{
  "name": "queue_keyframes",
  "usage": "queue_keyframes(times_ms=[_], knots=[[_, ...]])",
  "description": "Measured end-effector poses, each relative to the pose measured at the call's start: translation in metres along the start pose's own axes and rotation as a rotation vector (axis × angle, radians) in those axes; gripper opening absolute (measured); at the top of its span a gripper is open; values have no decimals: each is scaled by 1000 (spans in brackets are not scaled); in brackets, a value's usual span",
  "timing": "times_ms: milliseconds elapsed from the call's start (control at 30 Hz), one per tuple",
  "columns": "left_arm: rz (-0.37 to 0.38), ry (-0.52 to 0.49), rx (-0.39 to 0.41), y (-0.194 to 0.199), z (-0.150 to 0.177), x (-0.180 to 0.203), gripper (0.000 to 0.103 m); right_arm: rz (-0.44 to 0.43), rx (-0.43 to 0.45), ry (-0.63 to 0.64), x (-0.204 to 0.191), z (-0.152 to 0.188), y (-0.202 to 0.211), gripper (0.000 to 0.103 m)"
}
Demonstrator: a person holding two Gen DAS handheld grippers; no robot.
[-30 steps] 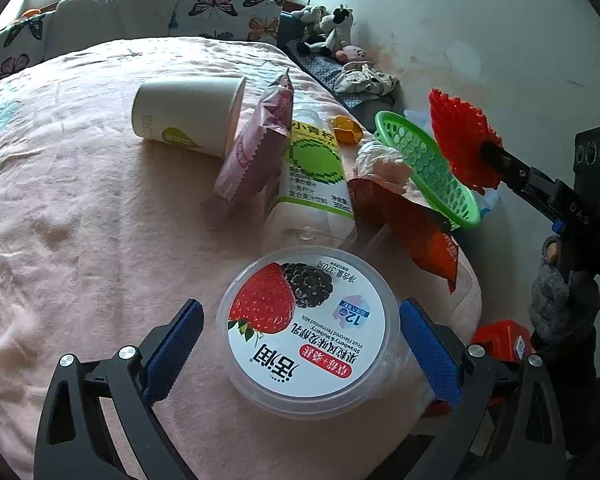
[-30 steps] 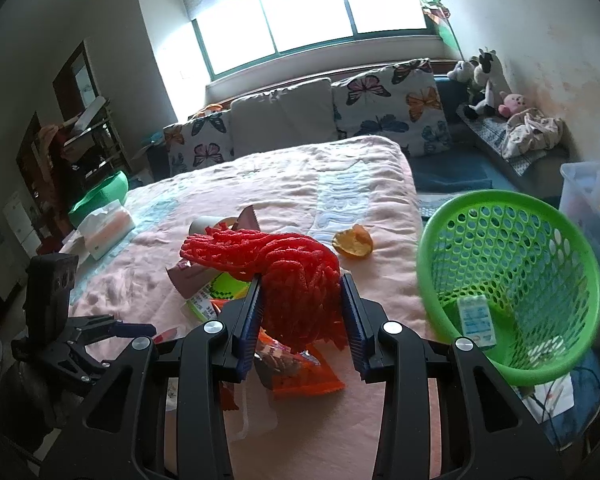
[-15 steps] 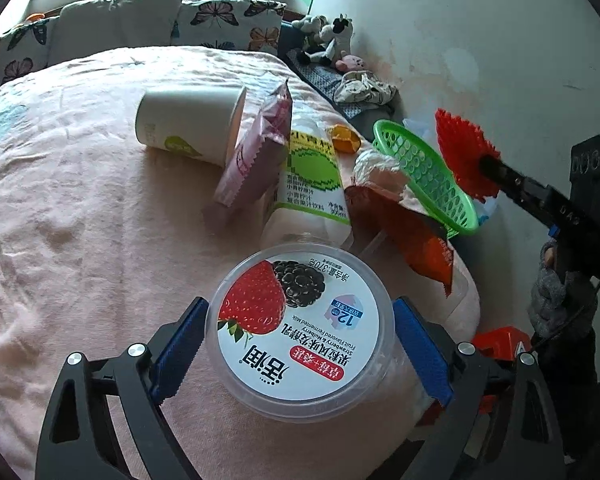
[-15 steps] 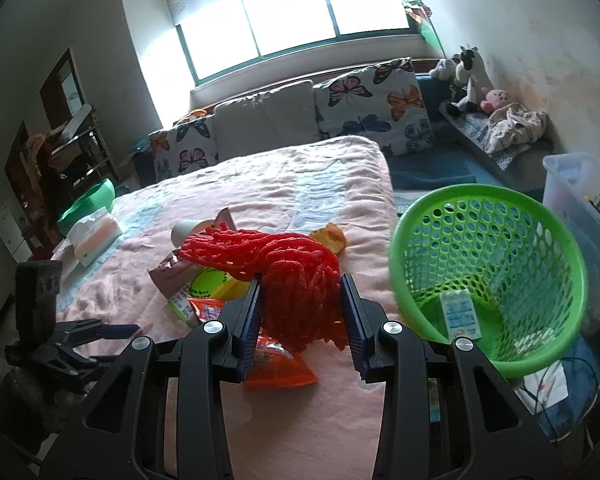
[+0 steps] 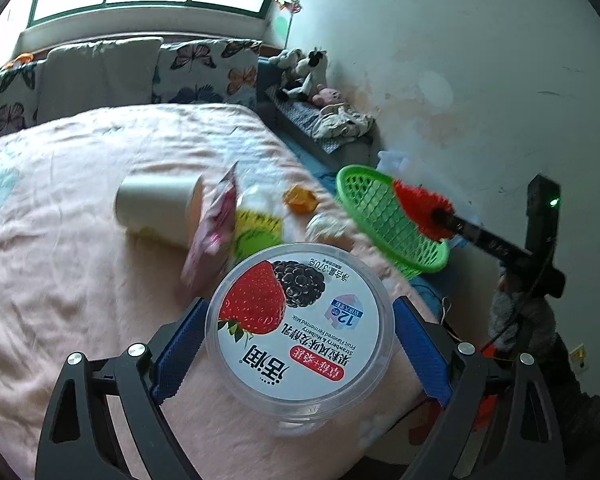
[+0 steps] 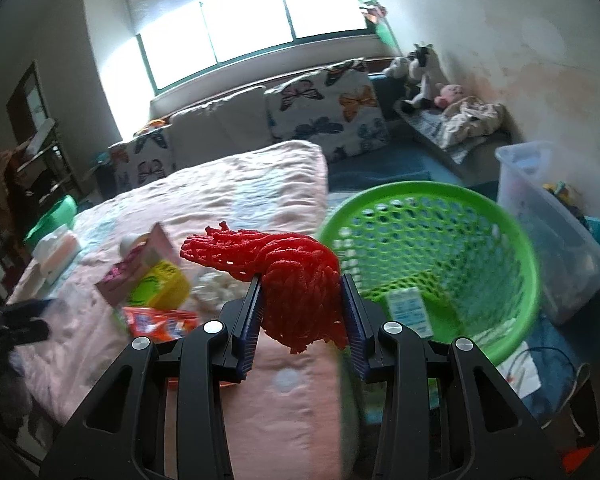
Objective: Collect trash
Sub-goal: 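Carry the yogurt cup and red mesh bag over the green basket and release both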
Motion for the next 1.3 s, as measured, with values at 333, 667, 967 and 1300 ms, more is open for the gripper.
queue_keyframes(times_ms=[333,667,967,1300], knots=[[27,-58,12,-24,-50,48,88,88,-54,-41,62,13,-15,39],[16,-82,-8,-56,-88,81,88,137,-90,-64,101,20,-28,44],[5,-109,-47,-93,-106,107,89,160,-78,-68,119,18,-26,55],[-1,-131,-118,-139,-110,136,89,171,-39,-91,135,17,-3,60]])
Point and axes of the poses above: each gripper's, at about its wrist camera, not at the fingertips, and y roughly against the way its jaws point, x to its right, z to its underside, the point moved 10 cm from there along -y, roughly the way its jaws point, and after that the axes turned 6 degrees about -z, right-handed, at the moved point
